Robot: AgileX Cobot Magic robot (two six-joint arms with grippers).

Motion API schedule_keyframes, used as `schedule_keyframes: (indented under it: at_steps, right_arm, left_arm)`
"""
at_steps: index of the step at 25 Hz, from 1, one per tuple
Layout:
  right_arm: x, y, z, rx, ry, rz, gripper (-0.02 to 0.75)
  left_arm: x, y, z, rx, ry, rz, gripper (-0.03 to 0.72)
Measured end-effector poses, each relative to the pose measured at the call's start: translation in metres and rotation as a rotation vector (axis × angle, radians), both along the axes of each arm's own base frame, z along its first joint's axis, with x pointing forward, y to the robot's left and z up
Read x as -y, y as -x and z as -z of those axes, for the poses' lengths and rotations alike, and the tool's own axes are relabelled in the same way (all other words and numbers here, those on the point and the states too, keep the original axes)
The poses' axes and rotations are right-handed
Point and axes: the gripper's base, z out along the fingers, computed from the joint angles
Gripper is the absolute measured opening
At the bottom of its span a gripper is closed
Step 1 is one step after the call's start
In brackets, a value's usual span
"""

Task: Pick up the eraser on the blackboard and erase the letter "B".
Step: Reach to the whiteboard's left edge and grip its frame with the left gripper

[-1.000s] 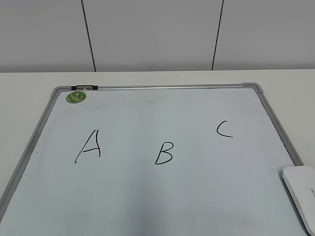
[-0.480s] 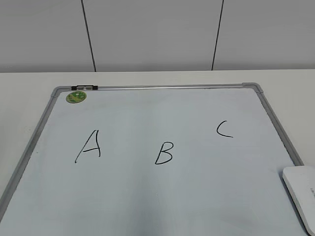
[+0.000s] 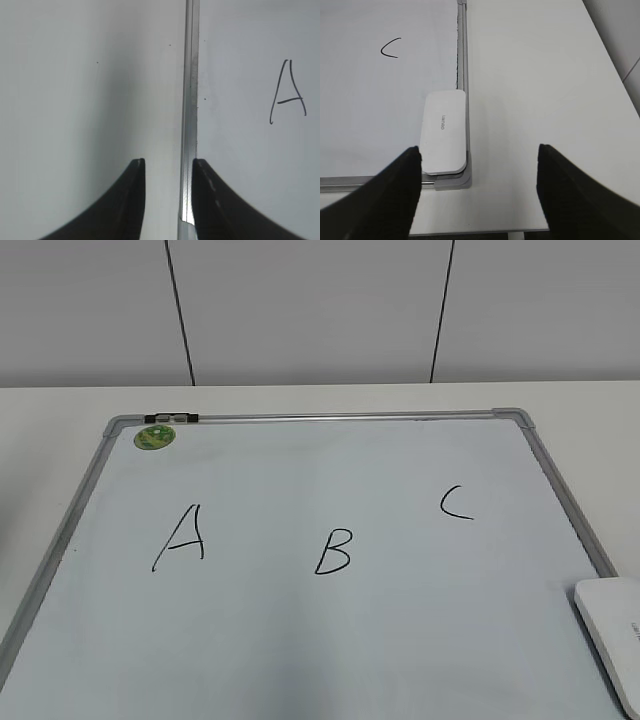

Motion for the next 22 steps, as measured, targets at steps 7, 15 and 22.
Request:
schedule_keyframes:
  at_steps: [7,15,22]
  right_arm:
    - [0.000,0.000,0.000,0.000,0.000,0.000,0.533]
    - [0.000,0.000,0.000,0.000,0.000,0.000,0.533]
    - [0.000,0.000,0.000,0.000,0.000,0.000,0.533]
  left_arm:
    - [0.000,-0.062,0.022,-0.120,-0.017,0.031,0.241]
    - [0.000,-0.114,0.045,-0.225,-0.012,0.040,0.241]
    - [0.002,-0.148,0.072,-0.328,0.008,0.057,0.241]
